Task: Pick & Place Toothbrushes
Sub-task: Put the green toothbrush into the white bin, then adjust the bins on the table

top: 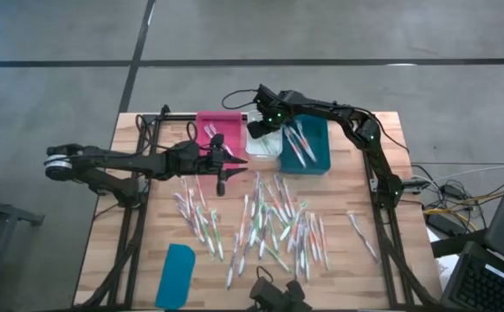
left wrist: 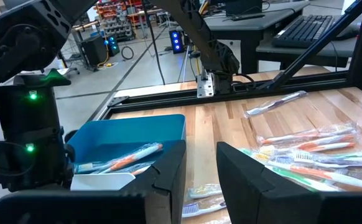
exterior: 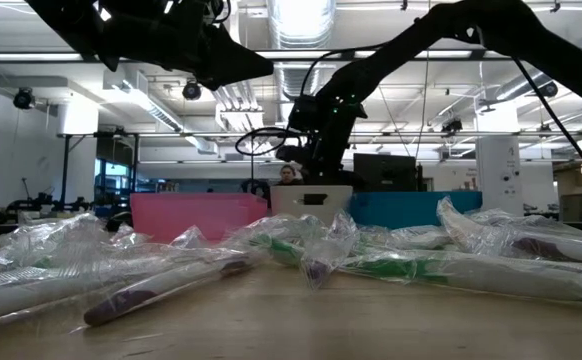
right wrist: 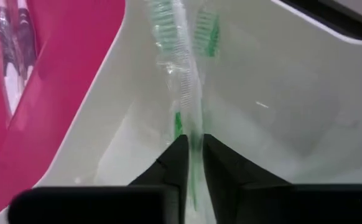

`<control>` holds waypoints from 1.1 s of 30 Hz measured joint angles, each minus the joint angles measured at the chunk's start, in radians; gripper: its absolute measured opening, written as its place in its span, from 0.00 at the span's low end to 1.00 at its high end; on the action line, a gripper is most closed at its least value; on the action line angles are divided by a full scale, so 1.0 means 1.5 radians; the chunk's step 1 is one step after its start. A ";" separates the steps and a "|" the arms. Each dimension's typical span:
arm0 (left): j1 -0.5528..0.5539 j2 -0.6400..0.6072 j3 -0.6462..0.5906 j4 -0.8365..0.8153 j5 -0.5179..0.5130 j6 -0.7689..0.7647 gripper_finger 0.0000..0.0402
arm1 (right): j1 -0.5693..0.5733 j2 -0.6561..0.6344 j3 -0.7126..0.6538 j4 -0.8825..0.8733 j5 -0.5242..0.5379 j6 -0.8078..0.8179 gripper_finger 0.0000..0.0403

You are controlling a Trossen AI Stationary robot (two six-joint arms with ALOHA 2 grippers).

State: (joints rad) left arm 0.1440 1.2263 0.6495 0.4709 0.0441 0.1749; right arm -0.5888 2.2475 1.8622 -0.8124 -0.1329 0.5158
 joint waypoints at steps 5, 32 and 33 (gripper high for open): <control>0.000 0.000 0.000 0.000 0.000 0.000 0.23 | -0.001 0.000 0.008 -0.012 -0.021 -0.014 0.24; 0.003 0.000 0.000 -0.173 -0.109 -0.086 0.23 | -0.018 -0.414 -0.042 -0.319 0.176 -0.163 0.03; 0.003 0.000 0.000 -0.183 -0.117 -0.087 0.23 | -0.019 -0.429 -0.067 -0.318 0.187 -0.160 0.03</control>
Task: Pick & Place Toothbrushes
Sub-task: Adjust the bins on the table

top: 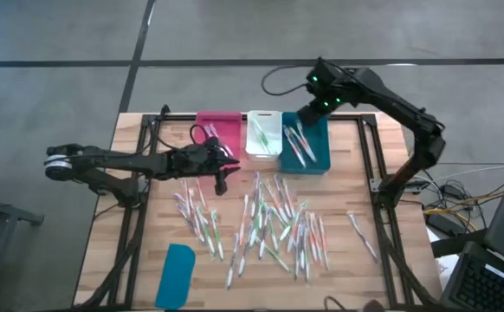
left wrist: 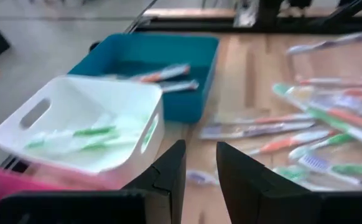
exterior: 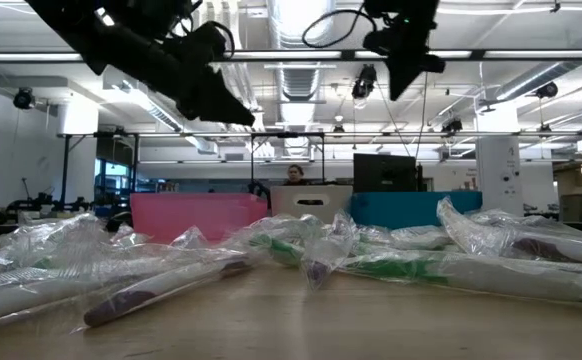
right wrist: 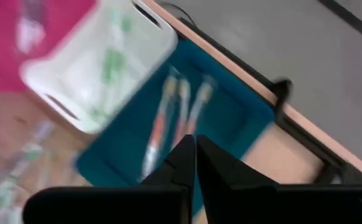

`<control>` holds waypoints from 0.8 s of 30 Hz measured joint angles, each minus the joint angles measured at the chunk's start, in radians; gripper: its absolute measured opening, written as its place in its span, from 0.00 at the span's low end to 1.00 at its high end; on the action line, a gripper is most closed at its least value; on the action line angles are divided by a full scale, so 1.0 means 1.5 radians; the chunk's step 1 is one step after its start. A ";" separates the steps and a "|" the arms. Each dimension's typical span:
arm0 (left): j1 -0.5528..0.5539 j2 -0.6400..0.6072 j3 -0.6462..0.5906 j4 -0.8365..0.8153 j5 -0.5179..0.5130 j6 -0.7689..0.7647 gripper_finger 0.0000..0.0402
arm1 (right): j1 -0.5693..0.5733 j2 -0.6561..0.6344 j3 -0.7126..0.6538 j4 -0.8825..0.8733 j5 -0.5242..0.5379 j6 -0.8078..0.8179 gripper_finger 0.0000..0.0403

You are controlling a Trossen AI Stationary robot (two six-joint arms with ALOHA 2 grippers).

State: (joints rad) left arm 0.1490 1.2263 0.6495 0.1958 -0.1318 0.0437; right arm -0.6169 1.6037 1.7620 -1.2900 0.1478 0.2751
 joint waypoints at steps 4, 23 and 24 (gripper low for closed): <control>0.002 0.000 0.000 -0.047 -0.024 -0.004 0.23 | -0.010 -0.056 -0.110 0.008 0.045 0.012 0.02; 0.157 -0.003 0.000 -0.294 -0.240 -0.275 0.23 | -0.148 -0.109 -0.511 0.243 0.048 0.008 0.02; 0.166 -0.003 0.000 -0.293 -0.242 -0.280 0.23 | -0.153 -0.109 -0.520 0.249 0.048 0.007 0.02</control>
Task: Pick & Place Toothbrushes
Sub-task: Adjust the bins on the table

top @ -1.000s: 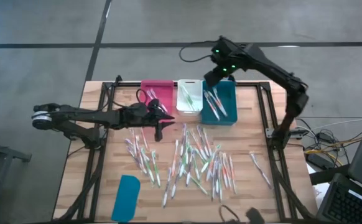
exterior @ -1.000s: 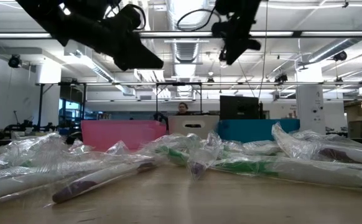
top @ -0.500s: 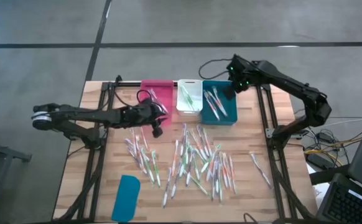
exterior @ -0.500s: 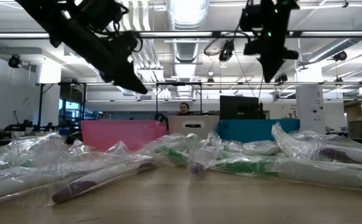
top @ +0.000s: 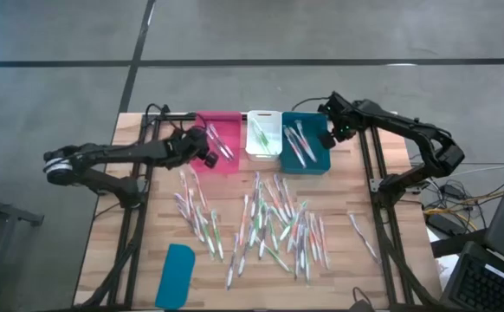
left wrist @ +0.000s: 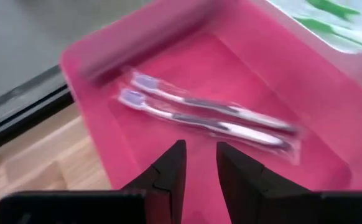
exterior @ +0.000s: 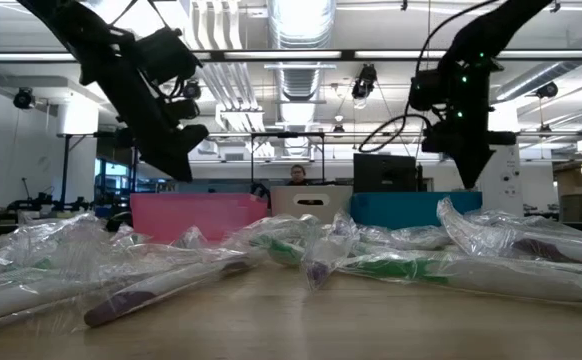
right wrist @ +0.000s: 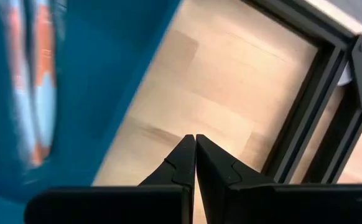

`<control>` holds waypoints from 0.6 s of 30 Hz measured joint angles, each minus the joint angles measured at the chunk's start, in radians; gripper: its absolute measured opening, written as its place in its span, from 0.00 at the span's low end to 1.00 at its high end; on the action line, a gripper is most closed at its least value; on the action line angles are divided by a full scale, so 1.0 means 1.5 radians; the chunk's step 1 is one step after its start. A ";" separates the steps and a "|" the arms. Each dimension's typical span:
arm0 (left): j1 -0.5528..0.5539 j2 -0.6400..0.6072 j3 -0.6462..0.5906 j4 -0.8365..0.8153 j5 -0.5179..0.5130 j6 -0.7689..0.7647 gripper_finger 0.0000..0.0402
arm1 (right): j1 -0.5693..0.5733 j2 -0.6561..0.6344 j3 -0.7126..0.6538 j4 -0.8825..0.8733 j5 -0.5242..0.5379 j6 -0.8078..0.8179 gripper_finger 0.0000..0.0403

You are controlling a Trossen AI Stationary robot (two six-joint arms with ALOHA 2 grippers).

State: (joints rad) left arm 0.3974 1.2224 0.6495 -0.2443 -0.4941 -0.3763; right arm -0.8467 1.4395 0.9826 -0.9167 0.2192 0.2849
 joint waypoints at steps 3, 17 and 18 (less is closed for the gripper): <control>0.017 0.000 0.001 -0.002 -0.020 -0.015 0.23 | -0.014 0.000 -0.025 0.032 0.000 0.000 0.02; 0.069 -0.002 0.017 -0.234 -0.194 -0.235 0.23 | -0.021 0.001 -0.113 0.192 -0.067 0.000 0.02; 0.077 -0.002 0.012 -0.233 -0.194 -0.237 0.23 | -0.021 0.001 -0.113 0.192 -0.067 0.000 0.02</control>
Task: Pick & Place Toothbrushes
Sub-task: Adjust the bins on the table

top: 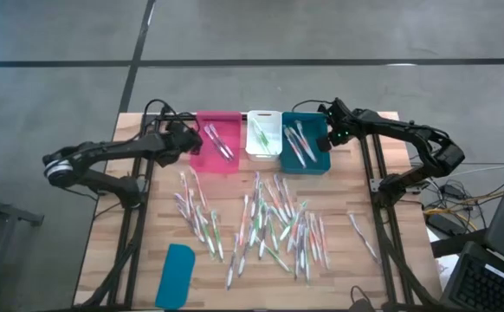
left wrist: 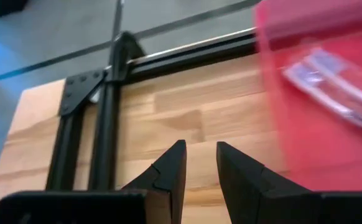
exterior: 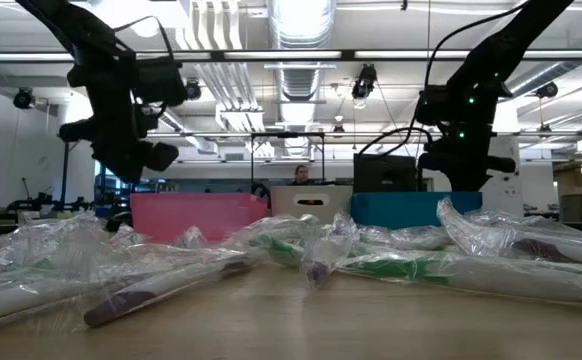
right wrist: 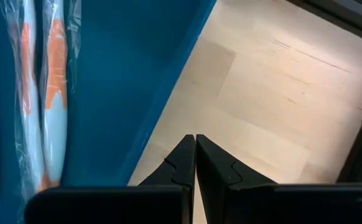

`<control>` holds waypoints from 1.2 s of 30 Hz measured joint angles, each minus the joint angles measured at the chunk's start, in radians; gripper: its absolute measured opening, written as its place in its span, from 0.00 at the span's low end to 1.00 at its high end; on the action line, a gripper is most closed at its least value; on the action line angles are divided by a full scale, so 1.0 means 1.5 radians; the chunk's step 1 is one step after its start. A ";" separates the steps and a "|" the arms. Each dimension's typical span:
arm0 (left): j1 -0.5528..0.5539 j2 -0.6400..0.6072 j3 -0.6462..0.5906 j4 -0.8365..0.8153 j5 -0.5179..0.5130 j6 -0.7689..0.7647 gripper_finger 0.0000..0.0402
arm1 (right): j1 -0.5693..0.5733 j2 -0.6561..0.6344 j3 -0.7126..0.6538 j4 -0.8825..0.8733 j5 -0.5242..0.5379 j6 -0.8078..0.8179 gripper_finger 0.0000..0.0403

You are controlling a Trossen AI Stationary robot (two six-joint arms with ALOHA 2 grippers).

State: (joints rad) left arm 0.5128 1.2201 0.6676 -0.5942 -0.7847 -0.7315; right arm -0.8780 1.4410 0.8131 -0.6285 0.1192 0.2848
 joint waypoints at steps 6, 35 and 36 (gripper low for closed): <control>0.043 0.000 -0.032 0.080 0.043 0.033 0.23 | 0.000 0.000 0.002 0.002 0.000 0.000 0.02; 0.086 0.120 -0.044 0.329 0.201 0.180 0.23 | -0.002 0.001 -0.001 0.075 -0.060 -0.016 0.02; 0.085 0.112 -0.043 0.315 0.195 0.180 0.23 | -0.005 0.001 0.000 0.076 -0.060 -0.021 0.02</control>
State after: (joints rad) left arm 0.6411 1.3875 0.6036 -0.1216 -0.4926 -0.4619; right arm -0.8858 1.4418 0.8124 -0.5142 0.0296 0.2533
